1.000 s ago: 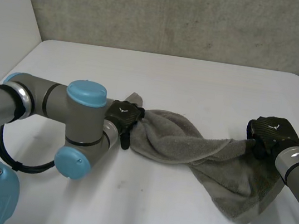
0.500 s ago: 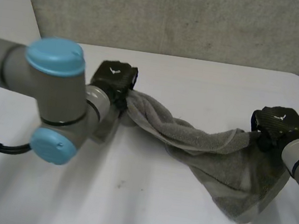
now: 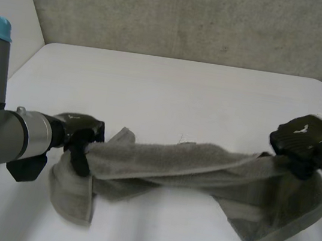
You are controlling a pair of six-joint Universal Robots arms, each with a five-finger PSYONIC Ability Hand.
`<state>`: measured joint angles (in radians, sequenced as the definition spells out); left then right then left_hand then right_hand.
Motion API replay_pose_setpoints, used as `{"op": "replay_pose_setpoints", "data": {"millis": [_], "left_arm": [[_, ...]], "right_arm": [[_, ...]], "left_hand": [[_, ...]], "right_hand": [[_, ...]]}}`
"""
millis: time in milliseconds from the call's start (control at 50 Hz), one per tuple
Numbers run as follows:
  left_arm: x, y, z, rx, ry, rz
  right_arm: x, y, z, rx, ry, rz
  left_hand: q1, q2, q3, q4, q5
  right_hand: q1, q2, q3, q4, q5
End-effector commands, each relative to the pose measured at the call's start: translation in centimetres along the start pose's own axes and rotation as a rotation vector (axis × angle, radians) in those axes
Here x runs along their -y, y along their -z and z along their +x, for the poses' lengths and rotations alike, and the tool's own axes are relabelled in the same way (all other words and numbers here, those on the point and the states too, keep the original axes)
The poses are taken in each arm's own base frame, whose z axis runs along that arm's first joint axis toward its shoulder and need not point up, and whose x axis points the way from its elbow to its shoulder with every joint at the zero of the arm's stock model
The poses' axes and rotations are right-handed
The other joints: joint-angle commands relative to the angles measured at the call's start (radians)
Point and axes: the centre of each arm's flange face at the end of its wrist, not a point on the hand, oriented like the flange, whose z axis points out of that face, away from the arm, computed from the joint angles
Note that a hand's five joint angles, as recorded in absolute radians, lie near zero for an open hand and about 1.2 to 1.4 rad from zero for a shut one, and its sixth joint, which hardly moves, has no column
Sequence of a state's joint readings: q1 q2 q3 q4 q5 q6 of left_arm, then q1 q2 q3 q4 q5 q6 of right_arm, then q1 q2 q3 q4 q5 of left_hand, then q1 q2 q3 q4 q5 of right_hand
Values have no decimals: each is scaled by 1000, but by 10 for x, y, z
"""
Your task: Fold the towel.
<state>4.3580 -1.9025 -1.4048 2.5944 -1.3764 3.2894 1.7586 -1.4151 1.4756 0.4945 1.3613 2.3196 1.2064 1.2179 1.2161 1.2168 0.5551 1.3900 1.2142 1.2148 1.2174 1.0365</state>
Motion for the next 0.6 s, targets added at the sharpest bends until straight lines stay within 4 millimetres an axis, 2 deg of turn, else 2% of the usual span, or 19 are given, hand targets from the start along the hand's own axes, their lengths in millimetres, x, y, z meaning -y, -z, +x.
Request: {"op": "replay_pose_setpoints", "data": {"millis": [20, 60, 100, 120, 140, 160, 200, 220, 260, 300, 380, 440, 480, 500, 520, 540, 560, 580, 600], "left_arm": [[19, -34, -15, 35, -15, 100], [36, -37, -18, 48, -28, 175], [84, -32, -25, 81, -61, 375], [84, -32, -25, 81, -61, 376], [111, -24, -28, 99, -77, 491], [111, -24, -28, 99, -77, 492], [159, -3, -31, 124, -89, 708], [159, -3, -31, 124, -89, 710], [193, 20, -32, 125, -65, 889], [201, 29, -31, 111, -37, 936], [203, 36, -29, 75, 24, 953], [189, 28, -28, 57, 64, 893], [155, 4, -29, 45, 93, 743], [155, 4, -29, 45, 93, 742], [135, -9, -28, 42, 103, 662], [134, -9, -28, 42, 103, 661], [113, -21, -26, 38, 106, 582], [90, -34, -25, 36, 105, 496], [89, -34, -25, 36, 105, 495]], "right_arm": [[2, -52, -13, -24, 14, 66], [10, -62, -3, -89, -1, 108], [21, -69, 11, -169, -30, 162], [36, -71, 29, -262, -61, 240], [54, -70, 48, -352, -97, 341], [54, -70, 48, -353, -98, 342], [88, -60, 78, -512, -171, 585], [88, -60, 78, -513, -171, 587], [103, -48, 91, -581, -198, 702], [119, -20, 105, -660, -221, 847], [114, -13, 98, -639, -221, 833], [97, -23, 80, -564, -233, 742], [85, -29, 67, -503, -236, 676], [72, -36, 53, -434, -233, 602], [57, -43, 37, -361, -222, 525], [57, -44, 37, -360, -222, 524], [41, -54, 19, -280, -209, 441], [40, -54, 19, -279, -209, 440], [22, -64, 1, -208, -194, 351]], "left_hand": [[190, 178, 180, 179, 667], [190, 178, 180, 179, 667], [190, 178, 180, 179, 667], [190, 178, 180, 179, 667], [190, 178, 180, 179, 667], [190, 178, 180, 179, 667], [190, 178, 180, 179, 667], [190, 178, 180, 179, 667], [190, 178, 180, 179, 667], [190, 178, 180, 179, 667], [190, 178, 180, 179, 667], [190, 178, 180, 179, 667], [190, 178, 180, 179, 667], [190, 178, 180, 179, 667], [190, 178, 180, 179, 667], [190, 178, 180, 179, 667], [190, 178, 180, 179, 667], [190, 178, 180, 179, 667], [190, 178, 180, 179, 667]], "right_hand": [[6, 182, 181, 179, 185], [6, 182, 181, 179, 185], [6, 182, 181, 179, 185], [6, 182, 181, 179, 185], [6, 182, 181, 179, 185], [6, 182, 181, 179, 185], [6, 182, 181, 179, 185], [6, 182, 181, 179, 185], [6, 182, 181, 179, 185], [6, 182, 181, 179, 185], [6, 182, 181, 179, 185], [6, 182, 181, 179, 185], [6, 182, 181, 179, 185], [6, 182, 181, 179, 185], [6, 182, 181, 179, 185], [6, 182, 181, 179, 185], [6, 182, 181, 179, 185], [6, 182, 181, 179, 185], [6, 182, 181, 179, 185]]}}
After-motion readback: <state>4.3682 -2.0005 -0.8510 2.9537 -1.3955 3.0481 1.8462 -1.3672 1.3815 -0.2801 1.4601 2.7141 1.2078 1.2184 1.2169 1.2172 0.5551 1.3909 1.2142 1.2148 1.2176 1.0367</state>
